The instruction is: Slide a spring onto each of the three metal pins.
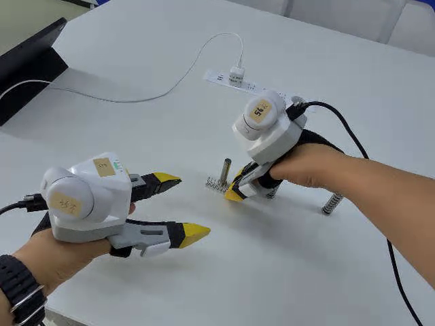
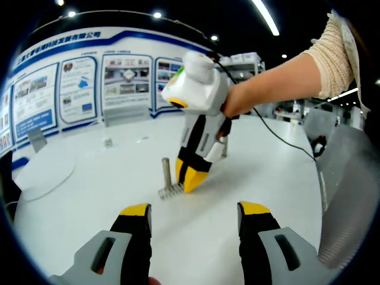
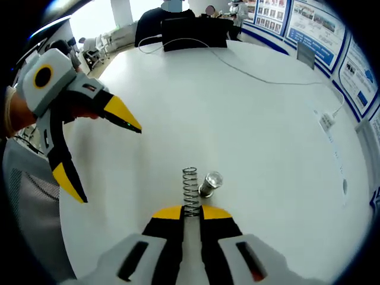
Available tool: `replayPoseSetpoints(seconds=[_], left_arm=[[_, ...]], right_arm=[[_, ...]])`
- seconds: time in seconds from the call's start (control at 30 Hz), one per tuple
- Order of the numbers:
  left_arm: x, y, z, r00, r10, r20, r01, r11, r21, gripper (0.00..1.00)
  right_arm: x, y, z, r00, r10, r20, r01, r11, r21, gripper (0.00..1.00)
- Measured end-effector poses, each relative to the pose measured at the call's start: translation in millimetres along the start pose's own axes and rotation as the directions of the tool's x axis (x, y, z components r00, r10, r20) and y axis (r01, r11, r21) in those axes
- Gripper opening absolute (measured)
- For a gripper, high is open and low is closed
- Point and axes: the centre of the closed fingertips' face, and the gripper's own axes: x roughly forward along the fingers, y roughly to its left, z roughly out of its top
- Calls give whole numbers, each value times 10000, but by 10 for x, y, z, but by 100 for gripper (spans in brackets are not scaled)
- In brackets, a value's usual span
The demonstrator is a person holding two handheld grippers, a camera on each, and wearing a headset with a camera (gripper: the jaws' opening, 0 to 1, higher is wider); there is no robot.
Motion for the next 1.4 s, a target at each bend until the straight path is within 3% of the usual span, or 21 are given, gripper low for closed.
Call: replayPoseSetpoints(seconds=[0.43,0.67,1.03,1.23,1.4], left_arm=[[54,-73,8,9998,-187,-100,188,9997,122,59],[113,-154,28,9989,-440,-180,445,9986,288,56],[231,-395,109,9910,-1321,-207,1333,9880,778,46],[256,-517,145,9852,-1698,-242,1714,9794,1072,37],[277,-600,155,9805,-1939,-310,1963,9720,1293,31]], right_arm=[[-236,282,-94,9997,237,-98,-245,9955,-912,11],[-418,342,-172,9996,261,-97,-272,9897,-1407,11],[-624,465,-313,9986,520,-126,-535,9740,-2199,11],[-690,614,-375,9959,878,-202,-899,9573,-2747,11],[-726,676,-364,9956,898,-260,-934,9469,-3077,11]])
